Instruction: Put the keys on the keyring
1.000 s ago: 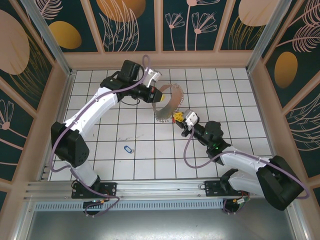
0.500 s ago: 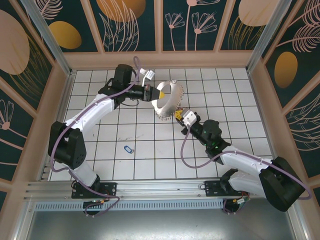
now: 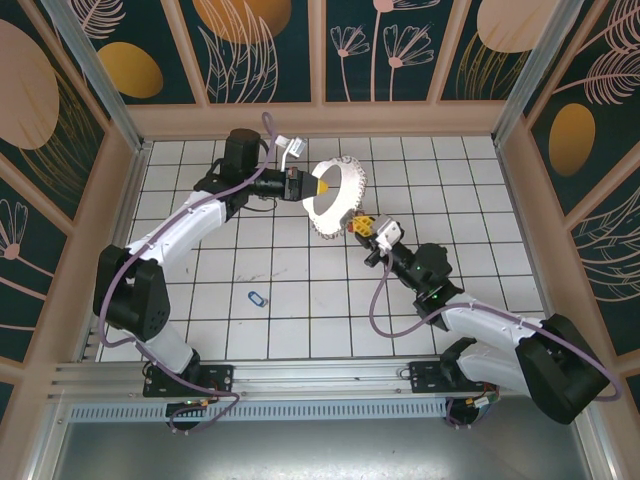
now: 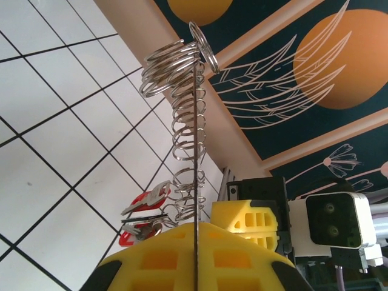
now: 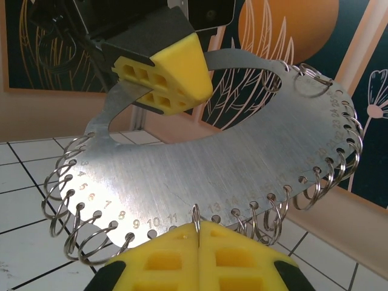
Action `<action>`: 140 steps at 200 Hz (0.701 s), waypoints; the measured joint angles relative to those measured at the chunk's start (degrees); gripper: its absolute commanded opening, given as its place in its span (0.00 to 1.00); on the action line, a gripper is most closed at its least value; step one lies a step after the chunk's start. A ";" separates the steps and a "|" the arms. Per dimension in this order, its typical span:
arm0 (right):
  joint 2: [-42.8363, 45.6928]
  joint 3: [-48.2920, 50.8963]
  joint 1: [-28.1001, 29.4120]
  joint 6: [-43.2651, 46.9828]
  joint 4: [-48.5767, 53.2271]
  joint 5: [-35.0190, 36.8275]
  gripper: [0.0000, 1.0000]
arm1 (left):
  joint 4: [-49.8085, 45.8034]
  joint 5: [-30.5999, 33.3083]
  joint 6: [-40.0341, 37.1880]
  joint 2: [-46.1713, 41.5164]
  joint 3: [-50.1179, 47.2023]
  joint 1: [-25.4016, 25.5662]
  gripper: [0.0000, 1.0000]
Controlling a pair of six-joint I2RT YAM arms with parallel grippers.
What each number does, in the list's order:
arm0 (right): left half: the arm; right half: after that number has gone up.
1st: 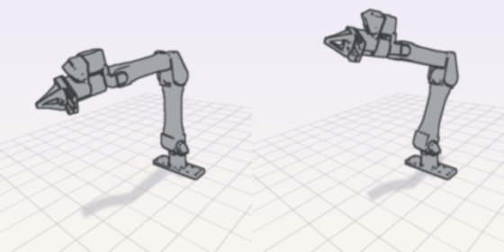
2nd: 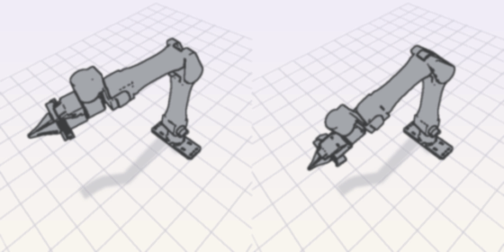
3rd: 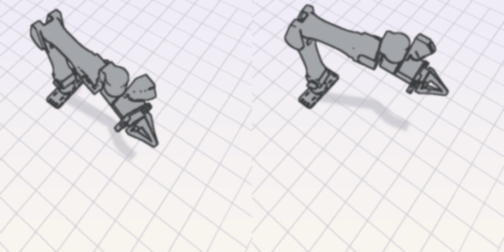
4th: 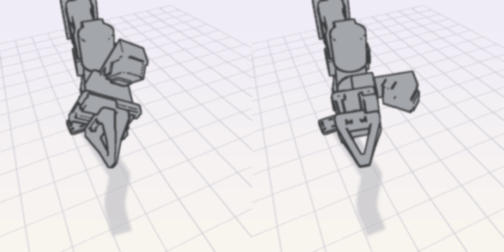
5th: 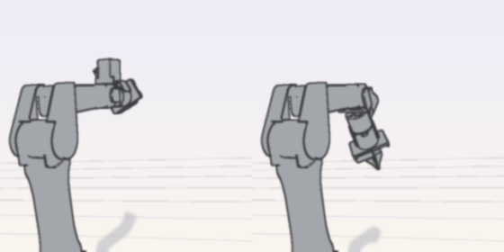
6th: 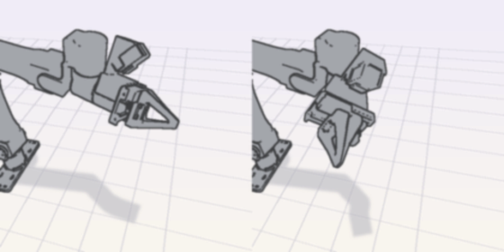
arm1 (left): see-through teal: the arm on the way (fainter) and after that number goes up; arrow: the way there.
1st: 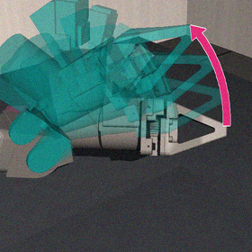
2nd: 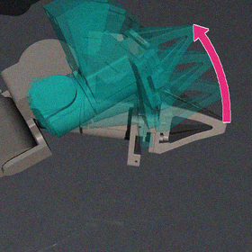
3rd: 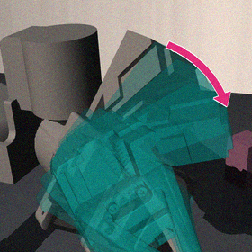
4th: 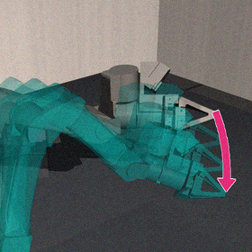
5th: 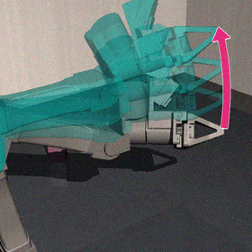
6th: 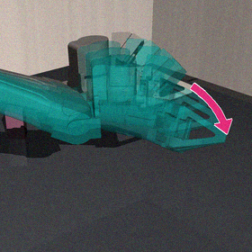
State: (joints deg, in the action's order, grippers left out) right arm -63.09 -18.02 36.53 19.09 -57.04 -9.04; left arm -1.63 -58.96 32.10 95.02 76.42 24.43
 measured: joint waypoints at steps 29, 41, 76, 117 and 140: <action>0.00 0.76 -1.36 -0.70 -1.79 -1.38 0.00 | 3.93 -1.09 3.54 0.00 -1.68 0.00 0.00; 0.00 1.07 -2.08 -1.68 -2.89 -2.58 0.00 | 5.88 -1.64 5.25 0.00 -2.43 0.00 0.00; 0.00 0.94 -3.56 -3.19 -2.95 -6.91 0.00 | 8.07 -2.12 7.28 0.00 -3.78 -0.07 0.14; -0.07 -1.38 -4.11 -2.97 3.45 -9.46 0.00 | 8.79 -0.02 8.07 0.00 -7.67 -0.07 0.28; -0.57 -3.28 -4.39 -2.93 8.02 -10.49 0.00 | 9.51 1.55 8.13 0.00 -10.60 -0.04 0.34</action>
State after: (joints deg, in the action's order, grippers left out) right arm -63.66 -21.30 32.14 16.16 -49.01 -19.53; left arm 7.88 -57.41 40.23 95.02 65.82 24.38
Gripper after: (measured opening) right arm 0.052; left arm 0.328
